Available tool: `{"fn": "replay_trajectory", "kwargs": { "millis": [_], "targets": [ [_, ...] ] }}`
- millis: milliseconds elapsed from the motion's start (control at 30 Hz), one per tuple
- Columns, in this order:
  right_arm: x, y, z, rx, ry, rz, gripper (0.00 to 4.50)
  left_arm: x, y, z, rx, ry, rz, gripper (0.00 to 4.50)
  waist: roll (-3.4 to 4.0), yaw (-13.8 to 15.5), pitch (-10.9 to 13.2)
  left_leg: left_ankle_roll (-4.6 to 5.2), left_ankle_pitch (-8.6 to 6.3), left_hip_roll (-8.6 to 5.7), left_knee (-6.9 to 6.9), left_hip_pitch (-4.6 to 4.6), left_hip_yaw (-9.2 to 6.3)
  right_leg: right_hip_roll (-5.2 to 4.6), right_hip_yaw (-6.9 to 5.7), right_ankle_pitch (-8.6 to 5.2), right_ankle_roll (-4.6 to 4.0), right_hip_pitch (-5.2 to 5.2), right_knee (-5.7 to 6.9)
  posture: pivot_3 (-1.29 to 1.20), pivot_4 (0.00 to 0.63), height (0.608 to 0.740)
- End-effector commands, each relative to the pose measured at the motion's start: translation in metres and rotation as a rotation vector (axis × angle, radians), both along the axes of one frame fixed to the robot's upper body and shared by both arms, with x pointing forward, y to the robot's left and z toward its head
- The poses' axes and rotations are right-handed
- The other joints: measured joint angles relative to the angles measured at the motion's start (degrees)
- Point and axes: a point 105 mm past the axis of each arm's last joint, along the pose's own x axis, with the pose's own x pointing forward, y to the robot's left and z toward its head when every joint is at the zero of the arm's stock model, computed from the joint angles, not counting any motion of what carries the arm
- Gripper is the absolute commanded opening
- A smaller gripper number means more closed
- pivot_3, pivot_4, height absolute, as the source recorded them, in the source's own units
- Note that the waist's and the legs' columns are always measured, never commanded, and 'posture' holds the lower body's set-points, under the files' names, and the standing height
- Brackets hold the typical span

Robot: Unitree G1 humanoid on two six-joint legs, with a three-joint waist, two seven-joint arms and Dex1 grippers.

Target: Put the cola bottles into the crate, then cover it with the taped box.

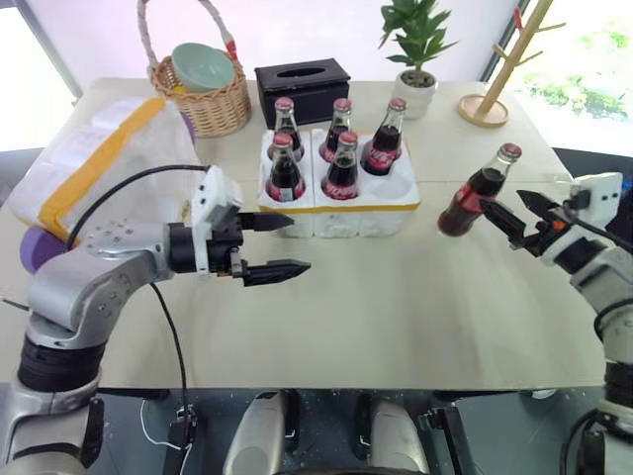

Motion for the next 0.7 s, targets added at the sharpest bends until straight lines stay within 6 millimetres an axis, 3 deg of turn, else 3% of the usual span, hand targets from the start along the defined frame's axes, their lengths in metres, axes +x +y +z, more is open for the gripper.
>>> {"fn": "replay_trajectory", "kwargs": {
  "millis": [33,233,333,433,500,567,700],
  "targets": [
    [0.010,0.006,0.004,-0.007,-0.036,0.026,4.50,0.002,-0.001,0.012,-0.014,-0.062,0.007,4.47,0.00,0.01,0.00,0.01,0.00,0.00,0.01,0.01,0.00,0.00,0.00,0.00,0.01,0.02,-0.01,0.00,0.150,0.736],
    [0.033,0.013,-0.014,-0.001,-0.004,0.033,4.50,0.006,-0.007,0.015,-0.027,-0.072,0.012,4.47,0.00,-0.16,0.00,0.05,-0.02,-0.01,0.07,0.02,-0.03,0.01,0.01,0.00,0.01,0.05,-0.03,0.00,0.150,0.736],
    [0.043,0.013,-0.012,0.009,-0.022,0.028,4.50,0.007,-0.008,0.015,-0.027,-0.072,0.012,4.47,0.01,-0.17,0.01,0.03,0.00,-0.01,0.07,0.01,-0.04,0.03,0.02,0.00,0.00,0.04,-0.02,0.00,0.150,0.736],
    [0.045,0.014,-0.006,0.020,-0.051,0.041,3.71,0.008,-0.007,0.016,-0.025,-0.072,0.019,4.50,0.02,-0.20,0.01,0.01,0.01,0.00,0.07,0.01,-0.04,0.04,0.03,0.00,0.01,0.03,0.01,0.00,0.150,0.736],
    [0.044,0.014,-0.003,0.017,-0.065,0.053,2.83,0.008,-0.006,0.016,-0.026,-0.072,0.024,4.50,0.03,-0.21,0.02,0.01,0.01,0.00,0.07,0.01,-0.03,0.05,0.02,0.00,0.01,0.03,0.01,0.00,0.150,0.736],
    [0.041,0.018,0.007,0.010,-0.100,0.079,2.83,0.008,-0.005,0.016,-0.027,-0.073,0.031,4.50,0.05,-0.26,0.03,0.01,0.01,0.00,0.07,0.00,-0.03,0.05,0.02,0.00,0.01,0.03,0.01,0.00,0.150,0.736],
    [0.021,0.042,0.073,0.106,-0.274,0.242,2.83,0.007,0.002,0.015,-0.026,-0.065,0.058,4.50,0.40,-0.67,0.24,0.01,0.01,0.01,0.07,-0.03,-0.03,0.04,0.04,0.00,0.01,0.00,0.01,0.00,0.150,0.736]
  ]
}}
